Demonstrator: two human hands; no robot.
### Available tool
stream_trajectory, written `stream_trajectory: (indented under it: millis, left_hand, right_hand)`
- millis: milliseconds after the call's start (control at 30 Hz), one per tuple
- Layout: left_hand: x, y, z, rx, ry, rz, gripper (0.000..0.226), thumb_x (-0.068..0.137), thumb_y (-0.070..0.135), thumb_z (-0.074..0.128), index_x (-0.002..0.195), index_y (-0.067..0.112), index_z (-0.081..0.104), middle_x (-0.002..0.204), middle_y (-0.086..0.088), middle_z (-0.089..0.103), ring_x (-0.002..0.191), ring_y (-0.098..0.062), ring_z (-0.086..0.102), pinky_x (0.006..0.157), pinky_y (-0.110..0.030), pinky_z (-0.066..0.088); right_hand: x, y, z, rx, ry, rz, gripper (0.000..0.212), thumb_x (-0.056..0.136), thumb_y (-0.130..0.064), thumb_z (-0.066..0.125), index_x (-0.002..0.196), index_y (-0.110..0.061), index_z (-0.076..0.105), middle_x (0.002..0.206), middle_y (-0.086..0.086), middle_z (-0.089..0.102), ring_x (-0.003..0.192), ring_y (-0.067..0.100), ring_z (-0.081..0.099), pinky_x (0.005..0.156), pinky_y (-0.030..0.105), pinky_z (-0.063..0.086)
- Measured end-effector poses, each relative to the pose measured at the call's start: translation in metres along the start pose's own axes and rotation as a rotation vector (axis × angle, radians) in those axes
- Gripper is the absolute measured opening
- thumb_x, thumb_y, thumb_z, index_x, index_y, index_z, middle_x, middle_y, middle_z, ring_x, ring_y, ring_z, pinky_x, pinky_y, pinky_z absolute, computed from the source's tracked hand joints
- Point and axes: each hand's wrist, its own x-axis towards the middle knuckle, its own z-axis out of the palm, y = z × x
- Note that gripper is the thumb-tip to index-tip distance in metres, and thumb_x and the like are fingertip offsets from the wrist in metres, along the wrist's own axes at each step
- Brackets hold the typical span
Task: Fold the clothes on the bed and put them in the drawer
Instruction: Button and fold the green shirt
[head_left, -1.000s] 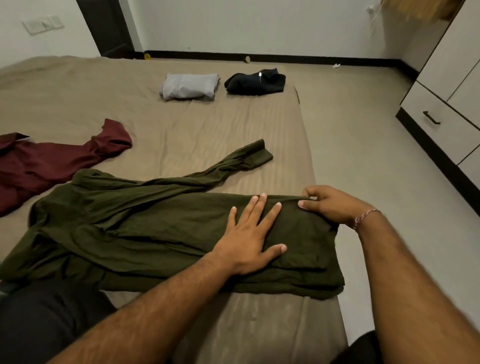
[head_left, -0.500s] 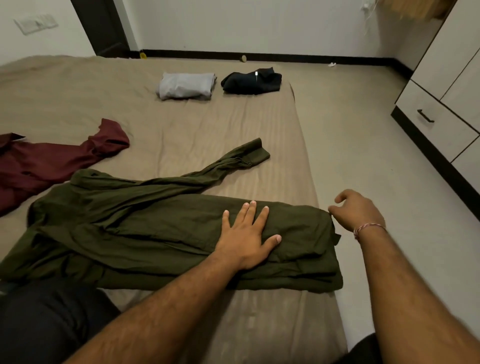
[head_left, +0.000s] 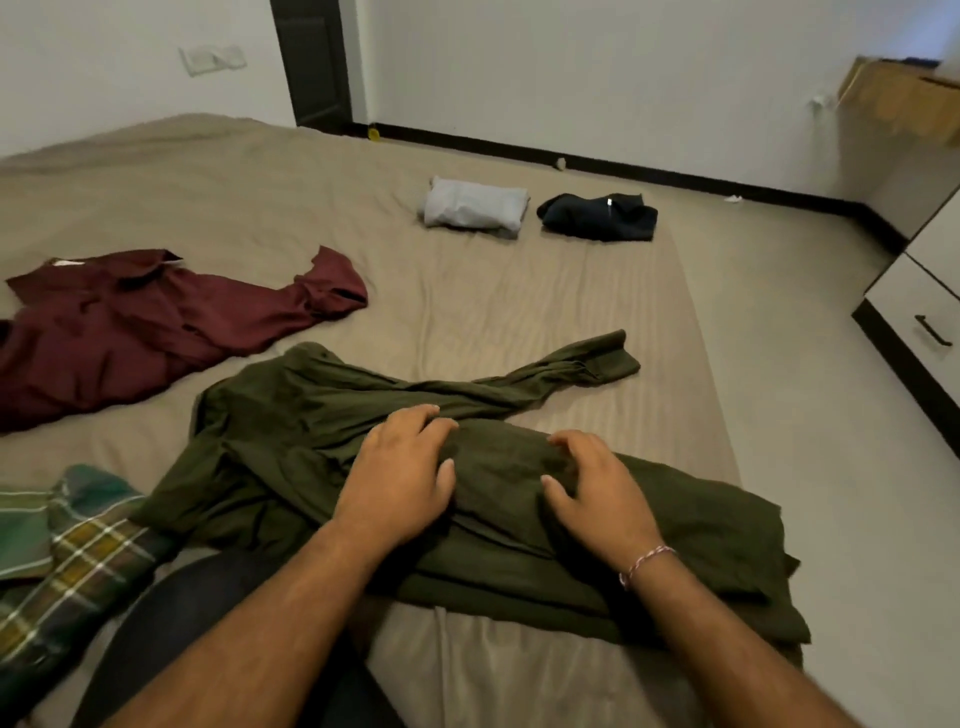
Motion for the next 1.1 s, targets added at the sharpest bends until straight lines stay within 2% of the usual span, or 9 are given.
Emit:
stream_trajectory:
  millis: [100,200,400,533,633,733,900,967,1100]
  left_hand:
    - [0.009,-0.01,0.001,-0.031,0.021,-0.125,0.036,0.092,0.04,0.059,0.127,0.031,0.062,0.132,0.007,0.056,0.127,-0.017,0.05,0.108,-0.04,0.042]
    - [0.01,-0.009,0.006,0.069,0.004,-0.231,0.04,0.09,0.048,0.057,0.127,0.036,0.062,0.138,0.006,0.052,0.131,-0.018,0.044,0.115,-0.045,0.034]
    - [0.018,-0.032,0.016,0.116,0.061,-0.375,0.067,0.081,0.052,0.068,0.143,0.034,0.052,0.149,0.001,0.048,0.135,-0.023,0.042,0.108,-0.049,0.037]
    - [0.023,-0.041,0.017,0.093,0.043,-0.416,0.082,0.086,0.054,0.067,0.157,0.03,0.034,0.158,-0.001,0.037,0.143,-0.024,0.034,0.109,-0.047,0.04]
    - [0.023,-0.05,0.02,0.097,0.059,-0.439,0.08,0.086,0.051,0.069,0.156,0.029,0.038,0.158,-0.001,0.039,0.143,-0.024,0.035,0.108,-0.047,0.04]
    - [0.024,-0.061,0.021,0.075,0.071,-0.461,0.076,0.089,0.044,0.068,0.157,0.028,0.037,0.159,-0.001,0.04,0.145,-0.022,0.035,0.111,-0.047,0.038]
    - [0.032,-0.067,0.023,-0.077,0.127,-0.475,0.062,0.095,0.02,0.06,0.154,0.021,0.045,0.156,-0.004,0.048,0.143,-0.023,0.044,0.109,-0.047,0.043]
    - [0.034,-0.068,0.024,-0.241,0.189,-0.48,0.054,0.099,0.011,0.054,0.152,0.017,0.05,0.15,-0.008,0.056,0.138,-0.026,0.051,0.11,-0.048,0.045]
    - [0.03,-0.07,0.008,-0.417,0.282,-0.422,0.052,0.101,0.006,0.05,0.152,0.015,0.05,0.147,-0.01,0.057,0.136,-0.027,0.052,0.115,-0.042,0.043]
  right_hand:
    - [0.034,-0.02,0.027,0.125,0.101,0.043,0.033,0.097,-0.028,0.065,0.129,-0.027,0.058,0.121,-0.013,0.056,0.109,0.006,0.058,0.1,0.032,0.054]
    - [0.072,-0.019,0.035,0.077,0.15,0.114,0.033,0.1,-0.02,0.059,0.133,-0.024,0.059,0.127,-0.007,0.057,0.117,0.012,0.056,0.106,0.036,0.051]
    - [0.126,0.027,0.038,-0.414,0.121,0.231,0.063,0.097,-0.019,0.058,0.154,-0.028,0.032,0.148,0.008,0.039,0.124,0.03,0.049,0.097,0.045,0.054]
    - [0.154,0.041,0.037,-0.358,0.099,0.316,0.077,0.098,-0.017,0.057,0.161,-0.035,0.017,0.161,0.01,0.024,0.138,0.034,0.038,0.106,0.052,0.049]
    - [0.177,0.051,0.03,-0.343,0.123,0.387,0.061,0.096,-0.022,0.065,0.153,-0.033,0.043,0.154,0.009,0.035,0.137,0.033,0.037,0.107,0.052,0.047]
    - [0.188,0.064,0.009,-0.391,0.087,0.302,0.026,0.096,-0.026,0.067,0.121,-0.031,0.071,0.138,0.001,0.056,0.128,0.029,0.049,0.106,0.049,0.045]
    - [0.175,0.056,-0.059,0.0,0.075,0.197,0.012,0.098,-0.013,0.062,0.095,-0.025,0.063,0.092,0.002,0.074,0.086,0.03,0.07,0.078,0.036,0.053]
    - [0.157,0.039,-0.103,0.144,-0.05,0.22,0.005,0.1,-0.02,0.064,0.096,-0.021,0.065,0.084,0.005,0.078,0.074,0.026,0.073,0.067,0.032,0.053]
    - [0.111,0.033,-0.18,0.338,-0.469,0.287,0.024,0.093,-0.031,0.07,0.106,-0.011,0.071,0.099,0.015,0.077,0.089,0.037,0.075,0.083,0.049,0.06]
